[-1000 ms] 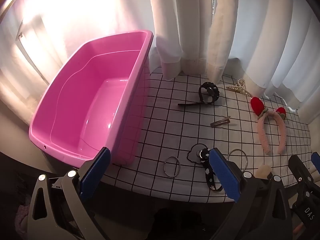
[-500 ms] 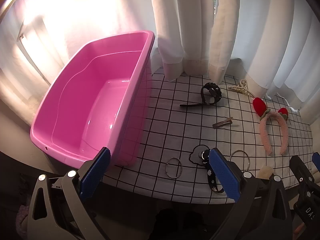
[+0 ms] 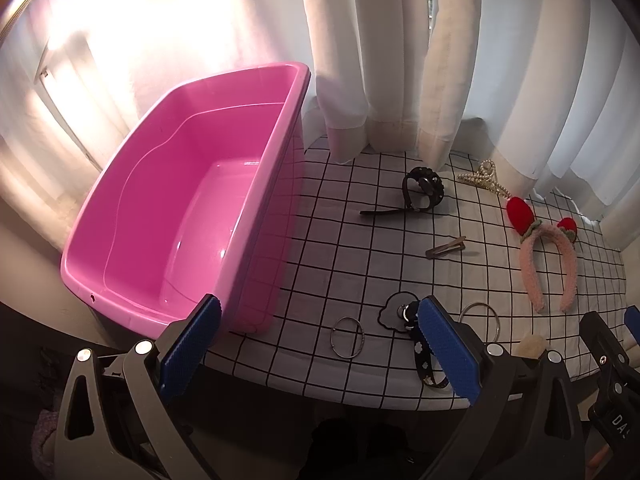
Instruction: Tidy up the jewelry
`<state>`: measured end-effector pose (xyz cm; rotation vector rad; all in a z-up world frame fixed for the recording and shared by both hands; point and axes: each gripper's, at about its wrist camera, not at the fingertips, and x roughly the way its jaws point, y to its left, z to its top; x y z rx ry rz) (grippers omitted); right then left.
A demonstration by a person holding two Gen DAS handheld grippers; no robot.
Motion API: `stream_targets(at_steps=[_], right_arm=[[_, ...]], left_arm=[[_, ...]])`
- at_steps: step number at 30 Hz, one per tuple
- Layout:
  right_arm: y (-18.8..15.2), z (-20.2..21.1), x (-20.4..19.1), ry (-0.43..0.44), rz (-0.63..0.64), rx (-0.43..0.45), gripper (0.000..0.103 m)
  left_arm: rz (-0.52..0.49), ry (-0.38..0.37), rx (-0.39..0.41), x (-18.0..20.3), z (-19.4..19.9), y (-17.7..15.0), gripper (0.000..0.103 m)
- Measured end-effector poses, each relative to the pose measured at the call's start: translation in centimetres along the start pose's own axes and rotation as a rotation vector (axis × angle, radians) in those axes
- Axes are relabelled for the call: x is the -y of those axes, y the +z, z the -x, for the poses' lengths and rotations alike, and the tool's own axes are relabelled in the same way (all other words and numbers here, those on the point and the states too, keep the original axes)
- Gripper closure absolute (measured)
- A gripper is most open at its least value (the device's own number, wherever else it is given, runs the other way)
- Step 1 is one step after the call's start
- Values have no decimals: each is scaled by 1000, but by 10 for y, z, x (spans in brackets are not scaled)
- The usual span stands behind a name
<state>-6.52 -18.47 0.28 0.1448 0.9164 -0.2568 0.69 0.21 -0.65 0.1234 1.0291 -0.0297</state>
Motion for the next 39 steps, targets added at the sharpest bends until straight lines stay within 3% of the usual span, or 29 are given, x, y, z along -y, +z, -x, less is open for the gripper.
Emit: stream_targets(at_steps=[24,30,33,39], right_arm=[[-5,-1,12,7,2,-10,9],[-8,-4,35,30,-27,-3,9],[-15,-10,55,34,-57,-12,9],[-32,-30,95,16,-91,-47,9]], left_arm=[[7,-5,-24,6,-3,-6,6],[14,-26,-26,10,-11,-13,6],[-5,-47,-67,20,-25,-21,6],[-53,-139,-101,51,-55,-45,6]])
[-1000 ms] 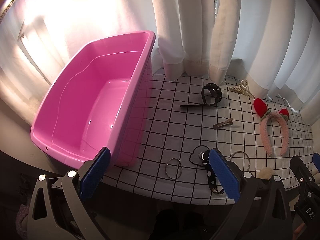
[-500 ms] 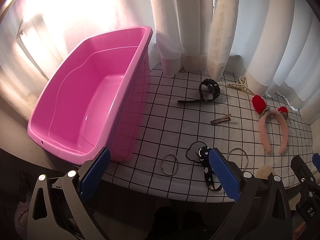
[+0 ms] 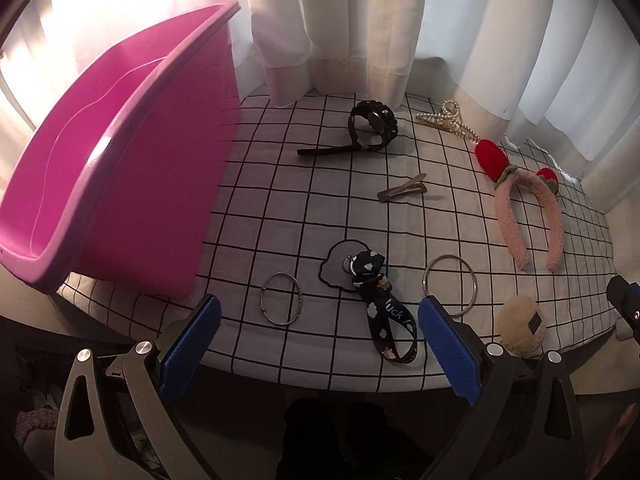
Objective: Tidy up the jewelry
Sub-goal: 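Reach the right tool to the pink headband while the left tool reaches the black lanyard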
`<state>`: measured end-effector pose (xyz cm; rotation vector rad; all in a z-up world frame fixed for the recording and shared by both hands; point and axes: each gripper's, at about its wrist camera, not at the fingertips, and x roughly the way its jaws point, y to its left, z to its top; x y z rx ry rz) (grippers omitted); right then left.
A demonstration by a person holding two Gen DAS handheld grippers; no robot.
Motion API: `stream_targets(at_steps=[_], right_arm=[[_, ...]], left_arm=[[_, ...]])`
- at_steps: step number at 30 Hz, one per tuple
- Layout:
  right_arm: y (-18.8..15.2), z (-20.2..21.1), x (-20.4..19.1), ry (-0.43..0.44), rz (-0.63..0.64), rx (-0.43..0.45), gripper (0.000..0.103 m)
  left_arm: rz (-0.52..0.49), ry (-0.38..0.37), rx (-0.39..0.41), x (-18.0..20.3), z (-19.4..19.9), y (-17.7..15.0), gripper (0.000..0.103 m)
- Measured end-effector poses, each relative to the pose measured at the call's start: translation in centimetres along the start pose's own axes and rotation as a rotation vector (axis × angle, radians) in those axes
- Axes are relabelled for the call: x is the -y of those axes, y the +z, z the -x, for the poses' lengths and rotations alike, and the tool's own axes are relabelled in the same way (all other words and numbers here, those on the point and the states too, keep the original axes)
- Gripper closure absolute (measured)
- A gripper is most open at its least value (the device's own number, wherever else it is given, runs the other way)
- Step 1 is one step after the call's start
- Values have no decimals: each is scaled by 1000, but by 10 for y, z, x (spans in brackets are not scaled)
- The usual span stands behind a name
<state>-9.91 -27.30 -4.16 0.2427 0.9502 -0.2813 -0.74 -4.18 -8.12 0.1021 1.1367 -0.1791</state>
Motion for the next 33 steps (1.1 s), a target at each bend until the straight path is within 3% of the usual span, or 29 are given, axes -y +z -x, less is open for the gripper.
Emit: stream_targets(at_steps=[5,16,23,33], right_arm=[[-5,-20,27,-31,2,-17,9],[7,-62,78,-88,-13,-35,9],[23,-86,90,-125,4,-39,9],[52,-141,112,-142,-15,-124,9]], left_arm=[[-11,-42,-34,21,-36,-8,6],[89,-68,-75,36,-88,-7,6],[174,-38,-113,31,-113,-5,6],[149,-5,-100,45,-127,-7,6]])
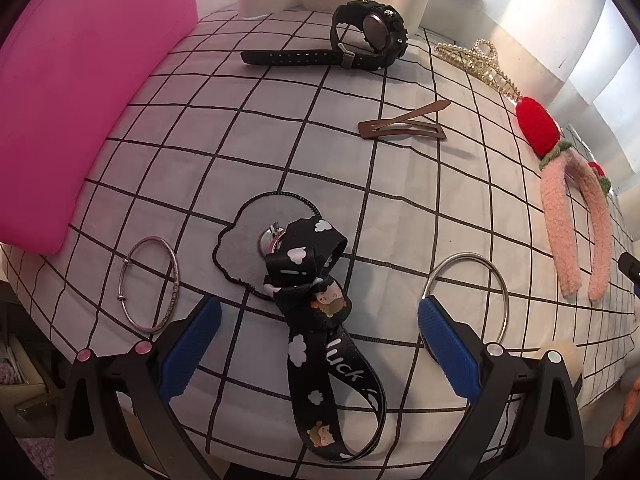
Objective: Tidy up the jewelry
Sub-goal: 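Reach the right tool to the pink headband while the left tool reaches the black lanyard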
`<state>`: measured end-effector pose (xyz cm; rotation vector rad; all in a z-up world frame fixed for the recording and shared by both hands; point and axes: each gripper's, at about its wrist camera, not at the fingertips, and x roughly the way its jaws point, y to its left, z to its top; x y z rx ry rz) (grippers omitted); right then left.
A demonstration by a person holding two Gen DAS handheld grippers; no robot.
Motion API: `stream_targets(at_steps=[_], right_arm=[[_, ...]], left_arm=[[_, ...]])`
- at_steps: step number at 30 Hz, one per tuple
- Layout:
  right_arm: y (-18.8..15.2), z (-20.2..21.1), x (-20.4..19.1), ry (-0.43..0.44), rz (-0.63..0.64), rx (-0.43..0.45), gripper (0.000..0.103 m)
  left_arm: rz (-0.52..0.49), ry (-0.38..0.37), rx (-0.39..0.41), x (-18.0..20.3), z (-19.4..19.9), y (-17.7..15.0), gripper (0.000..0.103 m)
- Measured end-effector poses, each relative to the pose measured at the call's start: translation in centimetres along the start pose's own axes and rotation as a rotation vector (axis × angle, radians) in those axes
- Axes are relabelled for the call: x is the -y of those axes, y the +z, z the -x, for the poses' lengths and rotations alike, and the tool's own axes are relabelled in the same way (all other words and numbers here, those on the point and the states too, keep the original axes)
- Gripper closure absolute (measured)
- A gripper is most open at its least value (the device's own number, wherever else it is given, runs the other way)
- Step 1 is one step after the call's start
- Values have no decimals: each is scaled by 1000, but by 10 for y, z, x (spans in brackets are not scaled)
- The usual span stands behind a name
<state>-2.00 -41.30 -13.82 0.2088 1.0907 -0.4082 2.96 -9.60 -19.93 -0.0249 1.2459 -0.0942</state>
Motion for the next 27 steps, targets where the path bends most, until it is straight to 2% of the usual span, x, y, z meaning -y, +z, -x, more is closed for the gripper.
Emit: stream_targets(at_steps=[8,15,18,20,25,27], right_arm=[[14,-37,-4,-39,24,-37,9],[16,-59,-1,-53,32,-65,9],[17,-63,7,-13,-4,-55,9],[17,-65,9,-17,-9,-41,9],[18,-67,8,-12,7,-46,10],[18,-68,7,-2,18,-56,10]], left_arm=[[-45,64,28,11,-5,-3,6],[-31,69,36,9,-3,-6,5],[-28,65,33,6,-2,-6,5],[-24,63,31,2,0,-9,5],[-17,60,29,-4,3,-9,10],[-11,62,34,-7,6,-10,16]])
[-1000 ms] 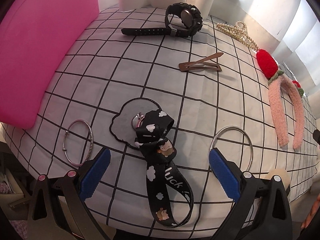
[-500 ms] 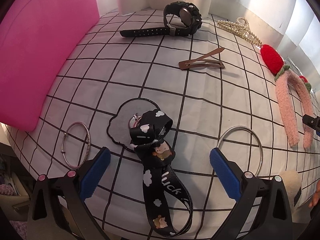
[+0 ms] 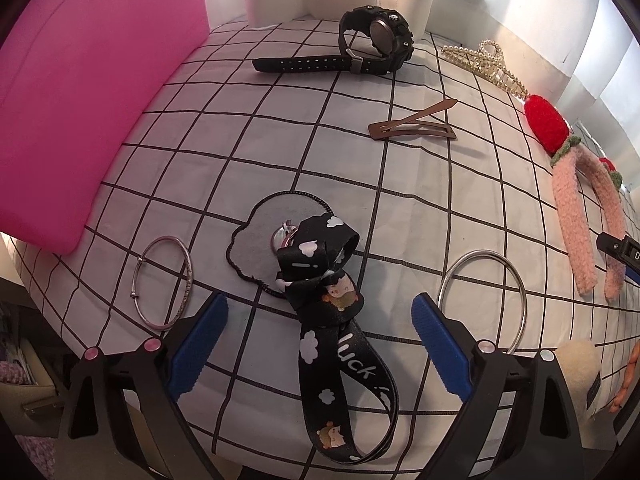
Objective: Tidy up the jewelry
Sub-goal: 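Reach the right tool to the pink headband while the left tool reaches the black lanyard, then lift the headband with the right tool while the left tool lifts the lanyard toward the tub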
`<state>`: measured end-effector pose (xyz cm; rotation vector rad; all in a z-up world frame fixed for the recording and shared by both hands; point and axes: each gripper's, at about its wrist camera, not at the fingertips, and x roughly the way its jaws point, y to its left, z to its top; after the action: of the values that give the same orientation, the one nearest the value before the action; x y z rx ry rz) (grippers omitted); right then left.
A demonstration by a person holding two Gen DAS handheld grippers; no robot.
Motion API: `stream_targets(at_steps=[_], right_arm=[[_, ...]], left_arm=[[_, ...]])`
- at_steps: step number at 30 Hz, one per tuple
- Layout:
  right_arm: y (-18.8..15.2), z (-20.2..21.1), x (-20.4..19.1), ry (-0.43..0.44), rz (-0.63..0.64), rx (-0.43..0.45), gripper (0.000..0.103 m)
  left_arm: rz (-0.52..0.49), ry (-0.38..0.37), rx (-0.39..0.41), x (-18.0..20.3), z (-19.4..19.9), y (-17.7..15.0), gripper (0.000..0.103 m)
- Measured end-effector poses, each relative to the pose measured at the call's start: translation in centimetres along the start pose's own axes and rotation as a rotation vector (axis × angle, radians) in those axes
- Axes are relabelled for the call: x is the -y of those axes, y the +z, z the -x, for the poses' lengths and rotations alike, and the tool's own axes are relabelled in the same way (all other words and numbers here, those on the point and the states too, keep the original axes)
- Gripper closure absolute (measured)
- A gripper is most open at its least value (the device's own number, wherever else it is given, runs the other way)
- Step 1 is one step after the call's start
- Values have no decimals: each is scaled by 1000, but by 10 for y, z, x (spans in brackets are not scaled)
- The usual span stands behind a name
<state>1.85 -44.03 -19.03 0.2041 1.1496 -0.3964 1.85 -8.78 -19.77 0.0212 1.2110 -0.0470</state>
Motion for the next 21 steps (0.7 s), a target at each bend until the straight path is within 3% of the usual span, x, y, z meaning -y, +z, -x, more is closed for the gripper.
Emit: stream_targets(at_steps=[2,5,7,8,10,14,21], right_arm=[[-2,-1,-6,5,4,-1,12],[-9,5,-17,16,29,11,27],[-12,8,-25,21,56,25,54],[-13,9,-30,22,71,31,62],[-14,11,-38,12,90,36,89],[-20,9,-42,22,86,49,91],[-23,43,-32,47,69,105,92]], left_arm=[[5,2,5,-5,4,-1,25],[0,2,9,-9,10,-1,47],[-14,-3,9,-7,13,-1,64],[-25,-5,8,-5,15,-1,73],[-47,4,10,0,16,-1,79],[-64,-18,25,0,22,-3,87],[-73,-35,75,-1,44,1,88]])
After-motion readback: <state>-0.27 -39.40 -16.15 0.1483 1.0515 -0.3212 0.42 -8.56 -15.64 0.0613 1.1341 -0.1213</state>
